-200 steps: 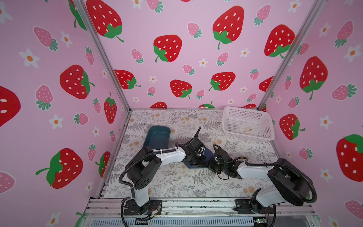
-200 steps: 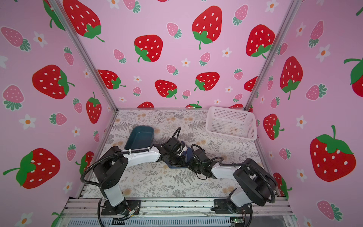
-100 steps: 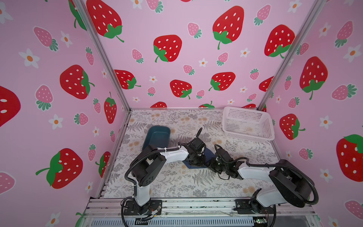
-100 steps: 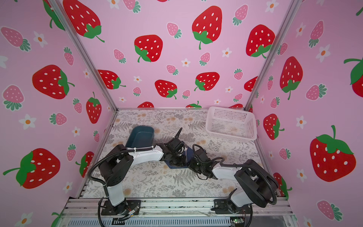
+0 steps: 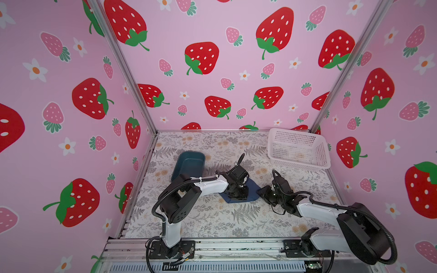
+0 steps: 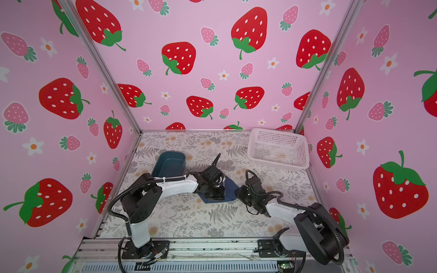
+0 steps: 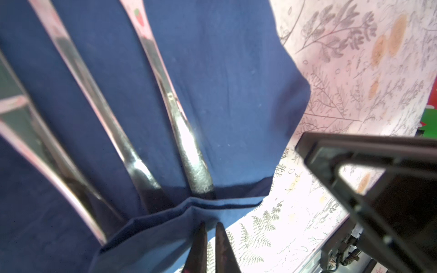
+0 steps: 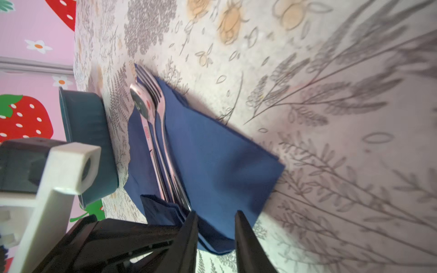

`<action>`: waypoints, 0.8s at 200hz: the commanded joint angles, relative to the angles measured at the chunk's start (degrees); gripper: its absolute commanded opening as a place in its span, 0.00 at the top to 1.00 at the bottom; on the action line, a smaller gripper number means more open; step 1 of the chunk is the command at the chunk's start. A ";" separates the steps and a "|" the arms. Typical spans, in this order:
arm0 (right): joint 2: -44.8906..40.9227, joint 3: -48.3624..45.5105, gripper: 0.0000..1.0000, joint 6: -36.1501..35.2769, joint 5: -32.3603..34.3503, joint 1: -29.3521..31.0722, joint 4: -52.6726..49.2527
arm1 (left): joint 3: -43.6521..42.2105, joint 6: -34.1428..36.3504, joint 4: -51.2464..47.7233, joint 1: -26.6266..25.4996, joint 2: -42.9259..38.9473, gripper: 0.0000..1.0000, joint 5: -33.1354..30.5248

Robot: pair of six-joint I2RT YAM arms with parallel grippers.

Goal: Place the utensils on the paper napkin and roll it up
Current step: 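Push the napkin side edge over the utensils with the right gripper while left holds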

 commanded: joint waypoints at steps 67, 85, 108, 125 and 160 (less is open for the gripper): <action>1.54 3.58 0.56 -11.44 -1.73 -5.90 -8.99 | 3.15 1.09 -2.10 -0.52 1.67 0.88 0.68; 3.34 4.98 0.55 -13.32 -1.69 -6.03 -10.29 | 3.16 1.10 -2.09 -0.56 1.71 0.88 0.62; 5.81 6.31 0.54 -14.72 -2.23 -6.04 -11.16 | 3.15 1.13 -2.07 -0.51 1.93 0.88 0.66; 7.05 7.05 0.53 -15.92 -1.39 -6.04 -12.17 | 3.24 1.11 -2.10 -0.55 2.12 0.88 0.74; 10.15 9.02 0.53 -18.16 0.24 -6.13 -16.27 | 3.20 1.33 -2.43 -0.53 1.76 0.88 0.49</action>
